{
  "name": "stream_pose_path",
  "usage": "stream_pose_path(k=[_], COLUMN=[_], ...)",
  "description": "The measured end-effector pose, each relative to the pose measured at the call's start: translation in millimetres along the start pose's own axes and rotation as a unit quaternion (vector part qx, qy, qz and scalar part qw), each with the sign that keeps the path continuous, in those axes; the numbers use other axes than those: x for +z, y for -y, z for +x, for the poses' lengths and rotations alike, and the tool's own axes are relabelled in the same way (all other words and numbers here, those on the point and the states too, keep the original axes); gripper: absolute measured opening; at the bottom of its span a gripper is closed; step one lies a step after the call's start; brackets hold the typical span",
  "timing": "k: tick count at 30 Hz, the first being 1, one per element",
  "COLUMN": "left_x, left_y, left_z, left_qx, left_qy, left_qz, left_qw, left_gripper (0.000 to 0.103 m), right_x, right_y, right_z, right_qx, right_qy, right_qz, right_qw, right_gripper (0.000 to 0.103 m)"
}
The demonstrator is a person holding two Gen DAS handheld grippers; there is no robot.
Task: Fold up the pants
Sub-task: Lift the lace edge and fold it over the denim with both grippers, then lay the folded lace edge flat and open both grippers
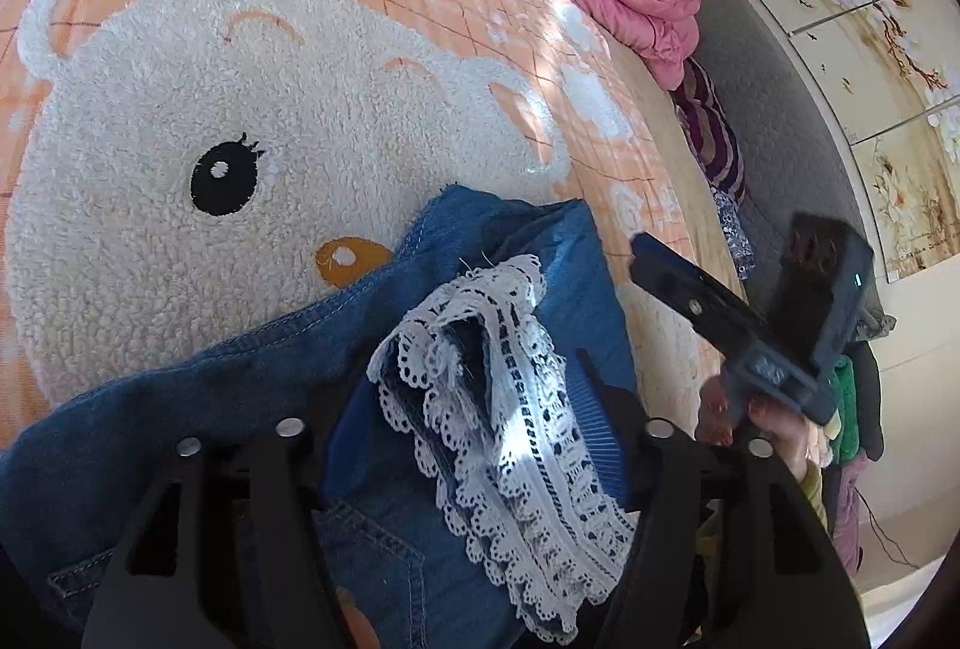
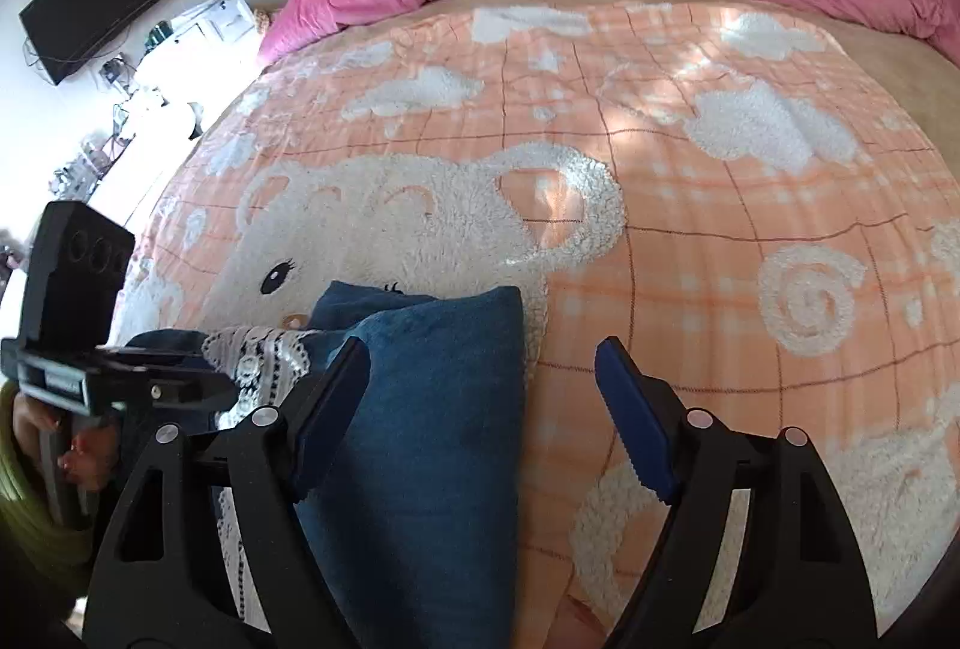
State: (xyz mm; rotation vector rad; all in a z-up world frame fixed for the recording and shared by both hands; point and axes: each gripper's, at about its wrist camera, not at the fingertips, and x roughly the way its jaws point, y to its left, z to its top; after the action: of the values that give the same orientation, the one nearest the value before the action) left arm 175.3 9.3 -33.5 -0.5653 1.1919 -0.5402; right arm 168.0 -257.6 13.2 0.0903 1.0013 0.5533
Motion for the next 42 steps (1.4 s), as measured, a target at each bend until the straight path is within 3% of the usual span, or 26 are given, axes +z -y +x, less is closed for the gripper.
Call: stream_pose_path(k=[2, 3, 4, 5, 9, 12, 15, 19, 24, 27, 29, 31, 42], left_x=[0, 1, 1, 3, 9, 16, 21, 22, 8, -16, -36, -58, -125], left_y=[0, 0, 1, 2, 21, 28, 21, 7, 15, 25, 32, 36, 35], left_z=[4, 4, 3, 2, -14, -13, 3, 0, -33, -47, -54, -59, -45], left_qx=[0.009, 0.013, 0.016, 0.015, 0.022, 0.058, 0.115, 0.120, 0.129, 0.114, 0.095, 0.075, 0.036], left_qy=[0.003, 0.008, 0.012, 0.016, 0.051, 0.068, 0.063, 0.055, 0.079, 0.091, 0.098, 0.103, 0.059], left_qz=[0.002, 0.004, 0.006, 0.009, 0.050, 0.073, 0.082, 0.059, 0.062, 0.068, 0.065, 0.061, 0.010], left_qw=[1.0000, 0.9999, 0.9998, 0.9997, 0.9972, 0.9933, 0.9880, 0.9895, 0.9865, 0.9869, 0.9885, 0.9900, 0.9975], left_gripper=[0.035, 0.030, 0.023, 0.021, 0.020, 0.020, 0.023, 0.040, 0.049, 0.050, 0.059, 0.061, 0.061], right_x=[6, 7, 5, 1, -1, 4, 3, -6, -16, -23, -28, -35, -96], right_y=[7, 10, 13, 15, 20, 18, 15, 22, 9, 0, -6, -12, -29], right_z=[19, 25, 31, 32, 7, -7, 3, 4, -27, -42, -50, -57, -80], right_qx=[0.012, 0.024, 0.053, 0.075, 0.104, 0.062, 0.007, 0.001, -0.003, 0.004, 0.001, -0.009, -0.045], right_qy=[-0.030, -0.036, -0.045, -0.046, 0.007, 0.049, 0.047, 0.033, 0.060, 0.064, 0.066, 0.065, 0.034], right_qz=[0.020, 0.033, 0.047, 0.059, 0.082, 0.063, 0.041, 0.049, 0.005, -0.009, -0.023, -0.041, -0.075], right_qw=[0.999, 0.999, 0.996, 0.994, 0.991, 0.995, 0.998, 0.998, 0.998, 0.998, 0.998, 0.997, 0.996], right_gripper=[0.067, 0.048, 0.019, 0.013, 0.009, 0.009, 0.010, 0.037, 0.048, 0.054, 0.059, 0.064, 0.072])
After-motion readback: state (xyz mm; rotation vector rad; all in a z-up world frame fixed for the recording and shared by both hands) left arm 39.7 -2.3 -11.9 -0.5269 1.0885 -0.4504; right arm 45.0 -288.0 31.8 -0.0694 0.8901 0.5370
